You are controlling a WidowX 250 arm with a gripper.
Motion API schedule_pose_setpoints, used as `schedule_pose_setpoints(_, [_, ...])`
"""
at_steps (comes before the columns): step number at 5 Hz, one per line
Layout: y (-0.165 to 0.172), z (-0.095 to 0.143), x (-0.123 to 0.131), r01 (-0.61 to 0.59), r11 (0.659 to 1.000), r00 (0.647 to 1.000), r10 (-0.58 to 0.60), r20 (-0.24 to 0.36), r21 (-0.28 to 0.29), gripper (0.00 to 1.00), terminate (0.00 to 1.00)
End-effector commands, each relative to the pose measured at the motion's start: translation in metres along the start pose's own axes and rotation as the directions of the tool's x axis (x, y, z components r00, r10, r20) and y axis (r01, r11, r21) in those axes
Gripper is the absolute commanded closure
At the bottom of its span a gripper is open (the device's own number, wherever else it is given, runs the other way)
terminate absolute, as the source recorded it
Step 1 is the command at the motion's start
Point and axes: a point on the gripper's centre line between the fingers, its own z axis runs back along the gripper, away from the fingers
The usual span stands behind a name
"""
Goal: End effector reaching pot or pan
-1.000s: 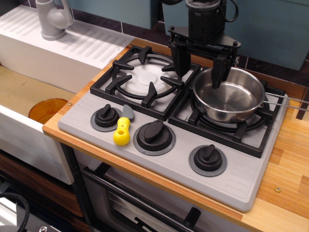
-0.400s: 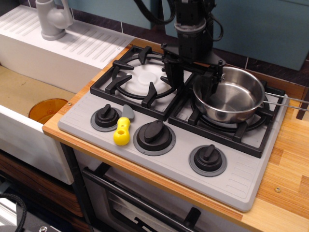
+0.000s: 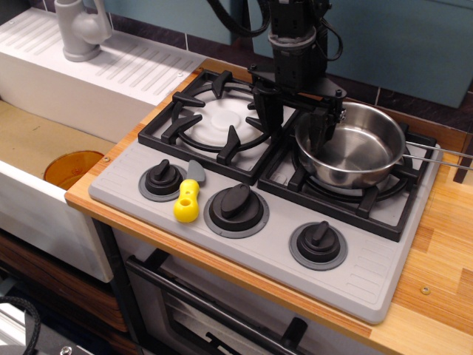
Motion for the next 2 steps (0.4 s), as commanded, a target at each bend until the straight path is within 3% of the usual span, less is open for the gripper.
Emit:
schedule_pose_setpoints(1, [0.0006, 0.0094, 0.0111, 0.008, 1.000, 0.999, -0.009, 0.039, 0.006, 0.00, 0.00])
schedule_pose_setpoints(2, [0.0006, 0.0094, 0.0111, 0.008, 1.000, 0.999, -0.009, 0.039, 0.006, 0.00, 1.00])
